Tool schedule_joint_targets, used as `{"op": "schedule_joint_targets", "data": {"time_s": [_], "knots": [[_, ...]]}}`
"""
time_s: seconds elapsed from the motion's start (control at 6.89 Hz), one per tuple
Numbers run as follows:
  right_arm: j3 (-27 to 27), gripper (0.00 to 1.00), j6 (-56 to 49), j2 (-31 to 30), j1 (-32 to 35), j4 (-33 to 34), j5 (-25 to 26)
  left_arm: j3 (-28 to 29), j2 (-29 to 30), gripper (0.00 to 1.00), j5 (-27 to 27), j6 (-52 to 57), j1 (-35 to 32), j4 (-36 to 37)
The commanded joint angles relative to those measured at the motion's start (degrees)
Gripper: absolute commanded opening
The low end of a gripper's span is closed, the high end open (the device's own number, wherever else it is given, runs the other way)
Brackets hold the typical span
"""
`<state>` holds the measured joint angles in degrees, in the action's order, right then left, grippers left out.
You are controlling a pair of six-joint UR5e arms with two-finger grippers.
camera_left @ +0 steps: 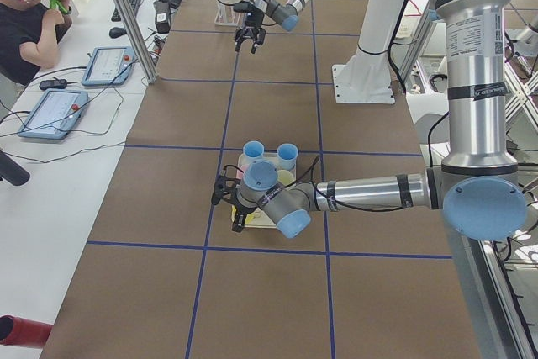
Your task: Transfer IKEA cup to right arm and place on rack
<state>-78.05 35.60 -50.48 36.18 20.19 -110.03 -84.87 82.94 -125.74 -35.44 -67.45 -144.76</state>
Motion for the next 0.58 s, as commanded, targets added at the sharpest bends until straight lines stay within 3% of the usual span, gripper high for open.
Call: {"op": "schedule_joint_targets", "data": {"time_s": [0.0,0.29,0.44], "knots": [[0.0,0.92,0.0,-0.23,-0.05,0.02,-0.01,0.14,0.03,0.47,-0.03,0.11,1.62,-0.26],[0.0,0.92,0.0,-0.32,-0.23,0.02,0.08,0.23,-0.06,0.04,0.06,0.11,1.62,-0.09],[0.09,0.93,0.0,-0.23,-0.32,-0.06,0.08,-0.03,-0.32,0.0,0.15,0.11,1.53,-0.08]]}}
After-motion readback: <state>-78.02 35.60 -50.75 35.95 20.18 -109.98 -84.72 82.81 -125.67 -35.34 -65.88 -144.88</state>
